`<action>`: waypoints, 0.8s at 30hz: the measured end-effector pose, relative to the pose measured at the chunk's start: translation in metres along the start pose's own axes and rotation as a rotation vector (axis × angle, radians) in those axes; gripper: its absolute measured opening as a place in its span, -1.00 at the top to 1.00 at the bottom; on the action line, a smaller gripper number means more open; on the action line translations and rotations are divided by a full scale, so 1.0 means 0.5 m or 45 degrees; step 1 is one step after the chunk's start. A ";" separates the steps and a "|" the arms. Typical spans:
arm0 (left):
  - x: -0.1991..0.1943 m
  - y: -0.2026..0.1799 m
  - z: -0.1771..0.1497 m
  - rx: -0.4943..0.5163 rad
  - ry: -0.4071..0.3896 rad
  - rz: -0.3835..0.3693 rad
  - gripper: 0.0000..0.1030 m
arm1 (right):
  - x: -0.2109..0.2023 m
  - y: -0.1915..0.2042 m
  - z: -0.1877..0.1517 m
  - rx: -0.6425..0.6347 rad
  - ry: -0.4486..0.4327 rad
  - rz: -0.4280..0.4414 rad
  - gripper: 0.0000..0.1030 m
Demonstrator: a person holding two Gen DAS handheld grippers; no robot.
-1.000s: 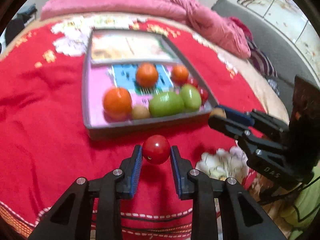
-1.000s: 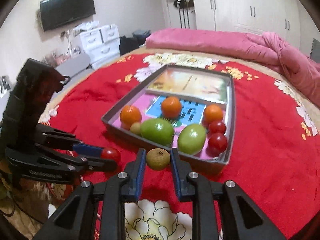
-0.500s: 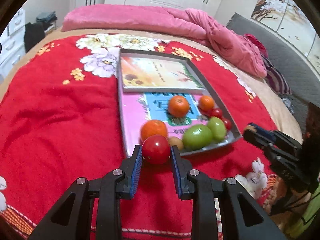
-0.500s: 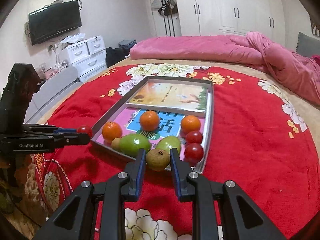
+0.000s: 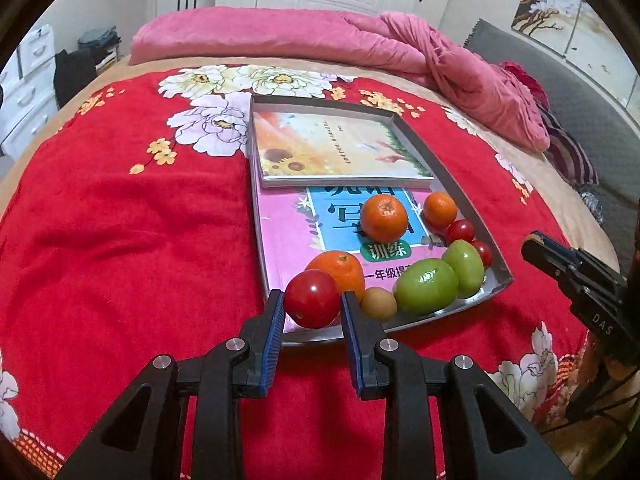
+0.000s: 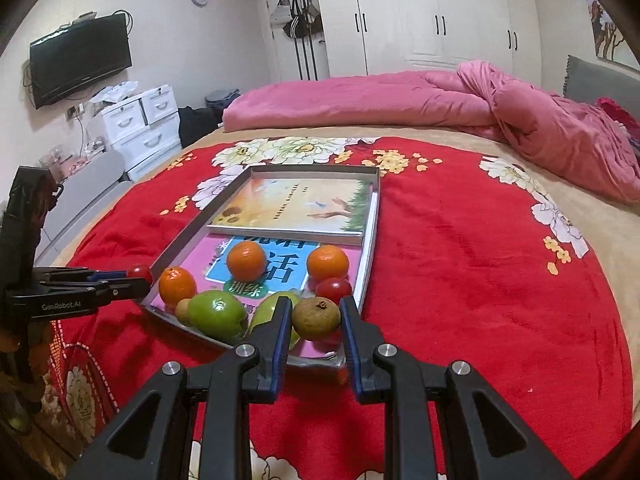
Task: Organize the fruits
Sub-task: 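Carry the red tomato and brown fruit over the tray edge, then lower the brown fruit and open the right gripper while the left gripper releases the tomato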
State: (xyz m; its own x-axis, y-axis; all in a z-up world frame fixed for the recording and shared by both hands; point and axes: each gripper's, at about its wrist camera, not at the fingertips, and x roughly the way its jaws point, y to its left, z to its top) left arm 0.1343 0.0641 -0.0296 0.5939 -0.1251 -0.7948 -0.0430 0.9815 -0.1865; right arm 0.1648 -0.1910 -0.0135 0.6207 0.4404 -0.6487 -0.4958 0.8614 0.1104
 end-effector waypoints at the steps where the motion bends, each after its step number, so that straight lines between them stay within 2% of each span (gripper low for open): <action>1: 0.002 -0.001 -0.001 0.002 0.006 -0.001 0.43 | 0.002 0.001 0.001 -0.005 0.000 -0.002 0.52; 24: 0.018 -0.005 -0.004 0.004 0.032 -0.012 0.43 | 0.057 0.028 -0.017 -0.072 0.103 0.011 0.52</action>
State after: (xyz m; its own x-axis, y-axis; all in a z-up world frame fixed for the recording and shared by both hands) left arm 0.1382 0.0601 -0.0372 0.5740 -0.1382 -0.8071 -0.0346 0.9807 -0.1925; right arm 0.1704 -0.1686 -0.0365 0.5664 0.4236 -0.7070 -0.5357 0.8411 0.0748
